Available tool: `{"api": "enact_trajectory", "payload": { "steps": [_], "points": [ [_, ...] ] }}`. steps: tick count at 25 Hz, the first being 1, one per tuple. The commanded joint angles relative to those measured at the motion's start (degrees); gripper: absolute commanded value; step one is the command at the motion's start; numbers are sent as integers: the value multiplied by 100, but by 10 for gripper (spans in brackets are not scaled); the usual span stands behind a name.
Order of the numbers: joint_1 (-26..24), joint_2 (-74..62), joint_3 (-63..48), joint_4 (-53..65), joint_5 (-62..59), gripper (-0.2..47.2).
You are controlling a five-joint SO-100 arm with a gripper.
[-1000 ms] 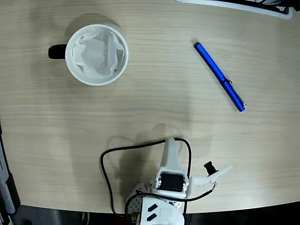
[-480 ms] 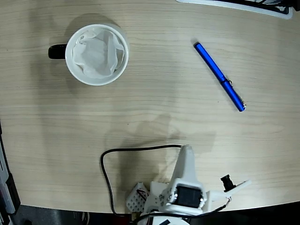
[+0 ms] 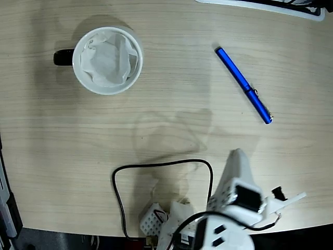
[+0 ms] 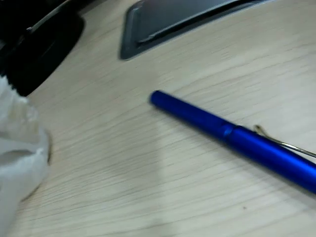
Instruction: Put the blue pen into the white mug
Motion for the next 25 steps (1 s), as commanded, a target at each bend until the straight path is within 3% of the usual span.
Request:
{"api": "enact_trajectory", "payload": {
  "steps": [1, 18, 20, 25],
  "points": [
    [202, -571, -633, -44, 132, 1],
    [826, -4069, -3331, 879, 589, 4],
    [870, -4351, -3524, 879, 642, 52],
    [879, -4808, -3788, 879, 668, 101]
  ]
}}
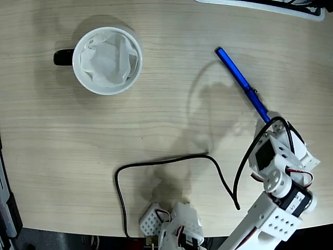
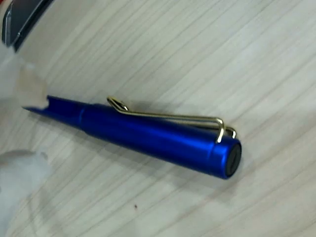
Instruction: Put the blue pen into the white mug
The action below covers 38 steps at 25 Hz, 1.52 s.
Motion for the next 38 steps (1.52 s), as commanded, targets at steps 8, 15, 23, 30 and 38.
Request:
{"api": "enact_trajectory", "payload": {
  "steps": [8, 15, 23, 30, 38],
  "points": [
    [158, -343, -325, 88, 141, 187],
    [387, -817, -343, 88, 404, 187],
    [369, -1143, -475, 44, 642, 178],
    [343, -1213, -475, -97, 686, 133],
    [369, -1301, -475, -308, 738, 122]
  ]
}}
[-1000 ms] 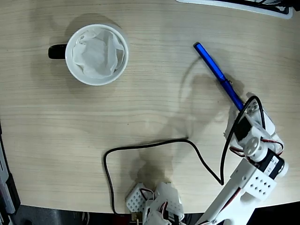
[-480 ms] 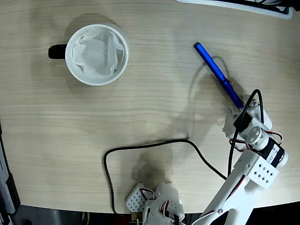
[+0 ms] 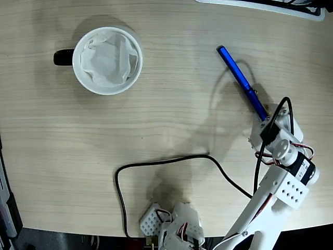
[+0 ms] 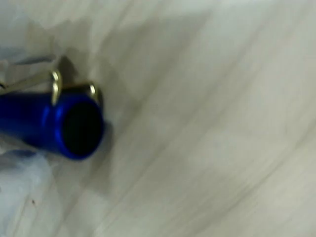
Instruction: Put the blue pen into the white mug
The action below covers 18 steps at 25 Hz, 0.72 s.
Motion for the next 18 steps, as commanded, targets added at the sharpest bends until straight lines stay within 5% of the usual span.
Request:
{"api": "enact_trajectory", "payload": {
  "steps": [1, 18],
  "points": [
    [44, 105, -211, 18, 158, 117],
    [62, 70, -220, -202, 176, 1]
  ]
}}
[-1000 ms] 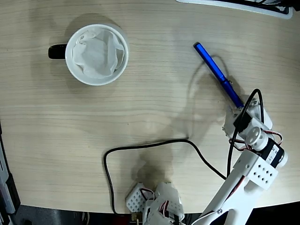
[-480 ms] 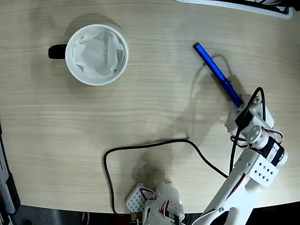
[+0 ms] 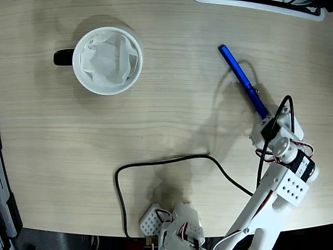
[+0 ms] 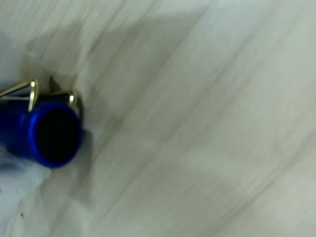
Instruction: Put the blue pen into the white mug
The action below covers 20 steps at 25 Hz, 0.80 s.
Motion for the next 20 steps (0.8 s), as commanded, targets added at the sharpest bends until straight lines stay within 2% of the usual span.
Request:
{"api": "enact_trajectory", "payload": {
  "steps": [1, 13, 20],
  "points": [
    [53, 237, -220, 0, 62, 1],
    [53, 1573, -35, 44, -62, 1],
    [-97, 2487, 861, -220, -1151, 1]
  ]
}}
